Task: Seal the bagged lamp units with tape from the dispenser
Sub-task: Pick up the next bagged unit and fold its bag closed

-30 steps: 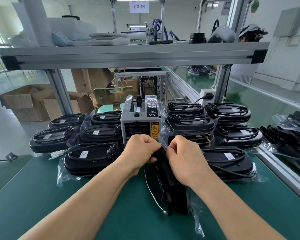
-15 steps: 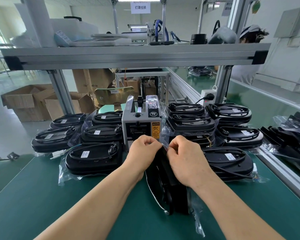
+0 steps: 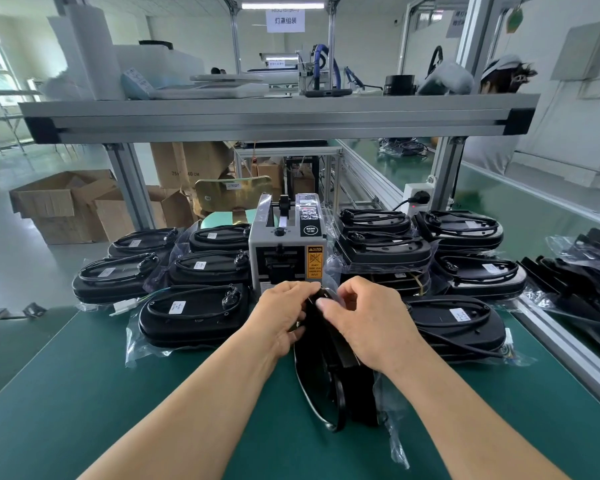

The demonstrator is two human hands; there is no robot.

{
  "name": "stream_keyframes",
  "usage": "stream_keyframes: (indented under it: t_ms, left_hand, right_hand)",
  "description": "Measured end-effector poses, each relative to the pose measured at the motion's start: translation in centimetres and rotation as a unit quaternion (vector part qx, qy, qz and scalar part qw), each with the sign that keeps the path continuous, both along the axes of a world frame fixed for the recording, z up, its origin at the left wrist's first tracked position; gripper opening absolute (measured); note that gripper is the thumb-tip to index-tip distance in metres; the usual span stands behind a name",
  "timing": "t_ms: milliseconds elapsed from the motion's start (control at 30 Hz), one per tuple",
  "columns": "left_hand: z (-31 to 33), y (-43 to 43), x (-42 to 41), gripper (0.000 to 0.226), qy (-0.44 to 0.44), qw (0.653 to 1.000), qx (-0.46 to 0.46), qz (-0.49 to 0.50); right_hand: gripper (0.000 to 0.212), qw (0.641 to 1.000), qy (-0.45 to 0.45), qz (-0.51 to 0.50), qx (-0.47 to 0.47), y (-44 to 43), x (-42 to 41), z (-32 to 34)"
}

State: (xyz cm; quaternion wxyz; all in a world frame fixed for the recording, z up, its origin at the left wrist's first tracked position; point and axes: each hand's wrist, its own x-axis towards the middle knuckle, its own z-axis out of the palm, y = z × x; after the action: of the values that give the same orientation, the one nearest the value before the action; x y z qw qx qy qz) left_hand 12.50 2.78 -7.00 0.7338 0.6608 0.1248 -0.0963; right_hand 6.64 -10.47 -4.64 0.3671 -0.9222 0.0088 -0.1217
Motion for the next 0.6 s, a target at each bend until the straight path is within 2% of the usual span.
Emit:
stream_keyframes:
  t_ms: [133,200,333,467,533,600]
  left_hand:
    - [0.1,0.2,-0.2,0.008,-0.008,1.0,0.005,0.013]
    - [0.1,0.4,-0.6,0.01,-0.019,0.999,0.015,0.022]
    - [-0.5,1.8,-2.2,0.019,-0.035,0.998,0.058,0.015]
    - [-1.4,4.7,-4.9,0.043,-0.071,0.985,0.16,0.012]
    - [-1.5,6.4,-6.5,0.052,-0.093,0.977,0.191,-0.001]
    - [-1.2,7.9,-8.1,0.067,-0.102,0.979,0.176,-0.024]
  right_hand:
    - [0.074,0.993,0.082,0.054,-0.06,0.5,0.0,0.8]
    - [0.087,0.986,0.117,0.081,-0.082,1.0,0.3,1.2]
    - [0.084,0.968,0.164,0.125,-0.142,2.4,0.6,1.6]
    - [0.072,0.957,0.189,0.143,-0.17,1.2,-0.2,2.4]
    - [0.069,0.957,0.209,0.169,-0.109,0.0,-1.1,3.1]
    - [0.064,0.949,0.219,0.226,-0.003,-0.8,-2.2,3.7]
